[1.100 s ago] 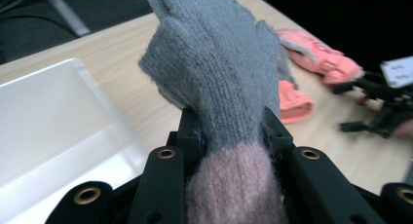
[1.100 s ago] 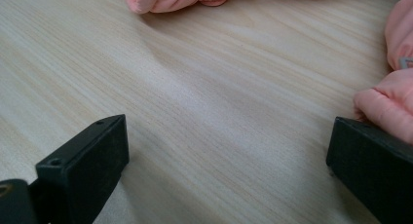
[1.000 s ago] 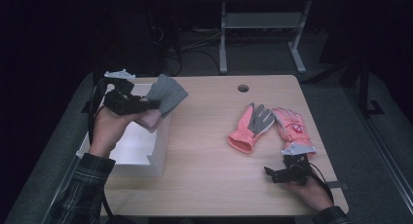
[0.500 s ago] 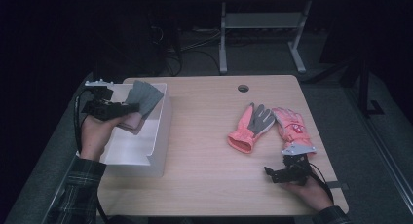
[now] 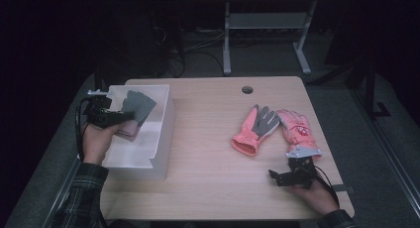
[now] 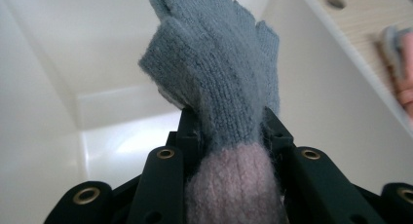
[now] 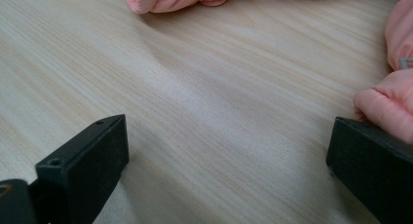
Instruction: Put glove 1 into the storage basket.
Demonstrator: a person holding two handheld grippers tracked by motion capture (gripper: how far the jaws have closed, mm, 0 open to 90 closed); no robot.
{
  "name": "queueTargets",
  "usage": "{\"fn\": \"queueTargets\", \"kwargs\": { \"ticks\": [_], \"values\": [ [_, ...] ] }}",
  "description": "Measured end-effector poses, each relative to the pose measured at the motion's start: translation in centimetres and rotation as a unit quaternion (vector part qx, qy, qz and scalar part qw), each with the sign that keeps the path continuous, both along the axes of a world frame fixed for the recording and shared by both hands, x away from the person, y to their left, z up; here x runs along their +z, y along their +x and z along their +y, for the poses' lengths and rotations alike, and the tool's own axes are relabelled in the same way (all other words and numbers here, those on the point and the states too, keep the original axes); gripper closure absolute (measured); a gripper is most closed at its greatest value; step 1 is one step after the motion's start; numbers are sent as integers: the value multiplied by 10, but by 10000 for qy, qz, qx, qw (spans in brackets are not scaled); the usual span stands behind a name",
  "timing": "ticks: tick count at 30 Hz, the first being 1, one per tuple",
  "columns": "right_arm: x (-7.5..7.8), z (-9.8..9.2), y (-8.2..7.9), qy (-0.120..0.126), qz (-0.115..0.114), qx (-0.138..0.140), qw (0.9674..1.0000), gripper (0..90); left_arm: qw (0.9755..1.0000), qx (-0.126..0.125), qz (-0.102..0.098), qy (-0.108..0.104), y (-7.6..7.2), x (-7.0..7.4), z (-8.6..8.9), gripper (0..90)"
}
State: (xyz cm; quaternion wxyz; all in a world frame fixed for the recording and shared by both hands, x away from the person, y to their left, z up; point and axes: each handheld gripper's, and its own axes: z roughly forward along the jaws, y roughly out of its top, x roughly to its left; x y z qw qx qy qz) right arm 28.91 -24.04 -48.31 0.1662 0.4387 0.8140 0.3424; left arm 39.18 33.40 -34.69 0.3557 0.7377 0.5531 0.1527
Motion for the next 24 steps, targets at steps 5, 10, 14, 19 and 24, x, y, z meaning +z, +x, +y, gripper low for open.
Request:
{"fn": "queueTargets", "kwargs": {
  "ticks": [5,10,14,19,24],
  "values": [
    [0,0,0,2,1,0,10000,12,9997,136,176,113,6,-20,4,678],
    [0,0,0,2,1,1,10000,11,9990,192,342,192,11,-38,5,674],
    [0,0,0,2,1,0,10000,11,9980,219,476,363,15,-50,4,671],
    [0,0,0,-3,-1,5,10000,11,9964,266,631,492,19,-63,4,662],
    [0,0,0,1,-4,2,10000,12,9952,262,775,545,21,-70,1,616]
  ]
}}
